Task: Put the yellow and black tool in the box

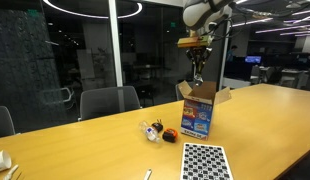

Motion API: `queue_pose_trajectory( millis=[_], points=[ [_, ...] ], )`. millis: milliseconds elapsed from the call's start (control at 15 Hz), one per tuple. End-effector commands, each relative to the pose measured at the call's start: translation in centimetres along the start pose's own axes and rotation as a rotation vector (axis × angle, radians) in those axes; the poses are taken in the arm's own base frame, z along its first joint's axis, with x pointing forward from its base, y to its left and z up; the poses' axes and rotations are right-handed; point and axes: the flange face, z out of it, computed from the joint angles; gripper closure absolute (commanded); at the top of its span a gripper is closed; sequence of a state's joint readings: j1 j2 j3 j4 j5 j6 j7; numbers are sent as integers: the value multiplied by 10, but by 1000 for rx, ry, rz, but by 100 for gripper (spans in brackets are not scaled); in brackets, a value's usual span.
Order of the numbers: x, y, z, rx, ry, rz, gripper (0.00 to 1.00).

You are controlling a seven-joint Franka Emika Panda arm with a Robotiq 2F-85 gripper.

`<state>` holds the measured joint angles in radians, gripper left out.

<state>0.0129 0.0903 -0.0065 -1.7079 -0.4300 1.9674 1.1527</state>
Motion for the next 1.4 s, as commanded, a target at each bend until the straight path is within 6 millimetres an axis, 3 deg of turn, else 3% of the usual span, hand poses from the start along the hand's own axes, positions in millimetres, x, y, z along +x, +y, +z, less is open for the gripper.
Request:
queue_pose_trajectory(
  millis=[0,267,333,467,733,800,1000,1133,1333],
  points=[
    [16,-12,51,-18,2,-23,88],
    [16,-15,110,-65,-35,-28,88],
    [15,-14,120,-82,-49,-28,44],
    [14,-13,134,-97,-56,-38,37],
    [16,-9,141,-110,-63,-42,6],
    [17,-8,135,-111,-65,-43,1],
    [20,-7,109,-103,-73,-87,0],
    [18,-7,76,-80,-59,-147,0],
    [1,-3,11,0,-44,-253,0]
  ],
)
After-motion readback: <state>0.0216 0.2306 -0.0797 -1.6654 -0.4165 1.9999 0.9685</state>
